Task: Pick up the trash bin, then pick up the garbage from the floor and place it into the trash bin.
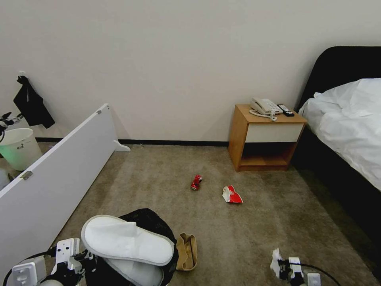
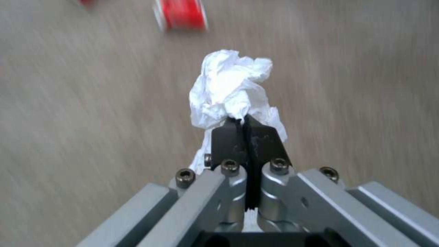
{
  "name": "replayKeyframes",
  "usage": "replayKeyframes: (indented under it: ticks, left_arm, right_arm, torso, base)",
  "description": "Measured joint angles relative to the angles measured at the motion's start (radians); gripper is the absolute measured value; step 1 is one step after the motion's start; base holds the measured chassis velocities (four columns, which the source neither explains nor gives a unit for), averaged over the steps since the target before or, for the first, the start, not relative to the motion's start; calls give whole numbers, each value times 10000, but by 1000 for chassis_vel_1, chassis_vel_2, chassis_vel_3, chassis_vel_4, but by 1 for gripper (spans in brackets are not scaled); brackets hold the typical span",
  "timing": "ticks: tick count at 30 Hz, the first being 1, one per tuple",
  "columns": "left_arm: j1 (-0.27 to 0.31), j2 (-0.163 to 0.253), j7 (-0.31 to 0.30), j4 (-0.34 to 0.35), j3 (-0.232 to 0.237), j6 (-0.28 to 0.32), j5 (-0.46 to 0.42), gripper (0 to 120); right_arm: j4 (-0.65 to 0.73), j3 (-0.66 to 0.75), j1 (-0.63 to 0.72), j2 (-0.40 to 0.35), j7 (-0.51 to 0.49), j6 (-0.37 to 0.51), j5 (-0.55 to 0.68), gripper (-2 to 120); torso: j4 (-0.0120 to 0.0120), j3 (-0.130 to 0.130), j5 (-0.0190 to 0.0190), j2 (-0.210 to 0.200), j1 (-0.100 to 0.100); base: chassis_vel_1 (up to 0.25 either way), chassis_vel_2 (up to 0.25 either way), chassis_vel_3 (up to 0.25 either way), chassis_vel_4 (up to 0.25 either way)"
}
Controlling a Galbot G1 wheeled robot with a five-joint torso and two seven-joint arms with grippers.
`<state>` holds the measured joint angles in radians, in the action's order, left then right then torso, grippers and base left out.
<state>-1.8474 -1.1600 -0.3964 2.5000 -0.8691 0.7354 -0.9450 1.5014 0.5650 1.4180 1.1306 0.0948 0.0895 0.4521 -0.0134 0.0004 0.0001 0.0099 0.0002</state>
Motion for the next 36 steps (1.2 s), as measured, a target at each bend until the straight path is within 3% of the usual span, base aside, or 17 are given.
replayKeyframes:
  ticks: [5, 7, 10, 13, 14, 17, 21, 24, 29, 36]
  left_arm:
    - [-34, 103, -1, 0, 17, -1, -12, 4]
    - [-122, 186, -4, 0, 17, 0, -21, 4]
    - [-144, 190, -4, 0, 17, 0, -23, 4]
    - [-222, 226, -7, 0, 71, 0, -17, 4]
    - [-222, 226, -7, 0, 71, 0, -17, 4]
    - [-244, 245, -11, 0, 88, -1, -11, 4]
    - [-295, 247, -12, 0, 112, -1, 3, 4]
    - [-326, 227, -12, 0, 151, -1, 39, 4]
    - [-354, 244, -16, 0, 137, -2, 45, 4]
    - [-385, 297, -18, 0, 112, -1, 46, 4]
  right_arm:
    - [1535, -39, 166, -657, 443, -668, 1358, 0]
    - [3021, -310, -20, -1464, 1226, -1568, 2190, 0]
    - [3513, -458, -214, -1715, 1414, -1692, 2746, 0]
    - [4728, -1249, -1423, -2565, 2111, -2093, 4707, 0]
    - [4728, -1249, -1423, -2565, 2111, -2093, 4707, 0]
    - [5295, -2493, -3251, -3064, 2784, -2439, 6303, 0]
    - [5408, -3636, -4665, -3074, 3102, -2624, 7230, 0]
    - [5214, -5146, -6577, -2625, 4030, -2749, 8114, 0]
    - [4949, -6545, -7944, -2229, 4653, -2657, 8423, 0]
    - [4829, -8182, -9165, -2124, 4672, -2072, 8803, 0]
  torso:
    - [0, -1, -5, 0, -1]
    - [0, -1, 0, 0, 0]
    - [3, -1, -2, 0, -1]
    - [0, -1, -4, 0, -1]
    - [0, -1, -4, 0, -1]
    - [5, -1, -5, 0, 0]
    - [1, -1, -3, 0, 0]
    - [2, 0, -2, -1, 0]
    - [3, 0, -3, -1, 0]
    - [1, 1, -3, -1, 0]
  base:
    - [0, 0, 0, 0]
    - [0, 0, 0, 0]
    - [0, 0, 0, 0]
    - [0, 0, 0, 0]
    - [0, 0, 0, 0]
    - [0, 0, 0, 0]
    - [0, 0, 0, 0]
    - [0, 0, 0, 0]
    - [0, 0, 0, 0]
    - [0, 0, 0, 0]
